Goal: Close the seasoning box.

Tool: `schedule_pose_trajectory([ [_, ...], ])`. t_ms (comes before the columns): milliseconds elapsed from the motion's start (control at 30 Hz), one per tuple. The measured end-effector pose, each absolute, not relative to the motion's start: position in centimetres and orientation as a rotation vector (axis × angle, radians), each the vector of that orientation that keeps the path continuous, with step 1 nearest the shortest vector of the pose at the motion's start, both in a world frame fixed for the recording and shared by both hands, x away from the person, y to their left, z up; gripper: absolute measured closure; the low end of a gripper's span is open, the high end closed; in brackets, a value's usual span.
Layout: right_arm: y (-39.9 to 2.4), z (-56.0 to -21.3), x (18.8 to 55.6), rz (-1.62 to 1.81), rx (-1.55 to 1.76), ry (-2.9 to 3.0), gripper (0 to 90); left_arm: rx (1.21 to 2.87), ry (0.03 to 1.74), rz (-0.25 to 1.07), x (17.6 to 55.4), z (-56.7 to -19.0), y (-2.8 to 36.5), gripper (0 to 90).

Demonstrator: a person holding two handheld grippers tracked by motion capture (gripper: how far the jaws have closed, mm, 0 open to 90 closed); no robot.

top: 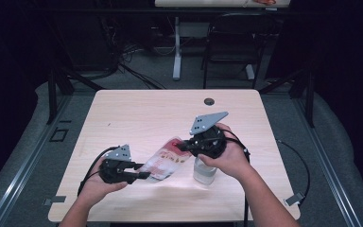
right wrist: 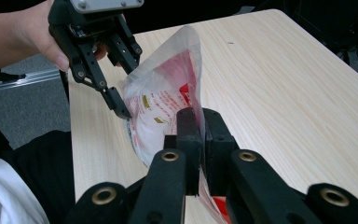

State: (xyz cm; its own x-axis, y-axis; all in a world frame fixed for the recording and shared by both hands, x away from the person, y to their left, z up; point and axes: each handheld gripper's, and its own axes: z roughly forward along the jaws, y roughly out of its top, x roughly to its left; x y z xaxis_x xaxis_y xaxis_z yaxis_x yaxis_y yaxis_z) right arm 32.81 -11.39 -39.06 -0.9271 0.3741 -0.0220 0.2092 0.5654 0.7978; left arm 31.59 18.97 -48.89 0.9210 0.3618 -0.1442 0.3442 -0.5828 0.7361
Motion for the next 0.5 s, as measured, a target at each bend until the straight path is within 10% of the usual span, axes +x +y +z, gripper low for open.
schedule_pose_trajectory([
  [500,-12.6,-42.1,32.9,1.357,0.56,2.584,87.6,2.263,0.517,-0.029,31.9,-50.1,18.9,68.5],
])
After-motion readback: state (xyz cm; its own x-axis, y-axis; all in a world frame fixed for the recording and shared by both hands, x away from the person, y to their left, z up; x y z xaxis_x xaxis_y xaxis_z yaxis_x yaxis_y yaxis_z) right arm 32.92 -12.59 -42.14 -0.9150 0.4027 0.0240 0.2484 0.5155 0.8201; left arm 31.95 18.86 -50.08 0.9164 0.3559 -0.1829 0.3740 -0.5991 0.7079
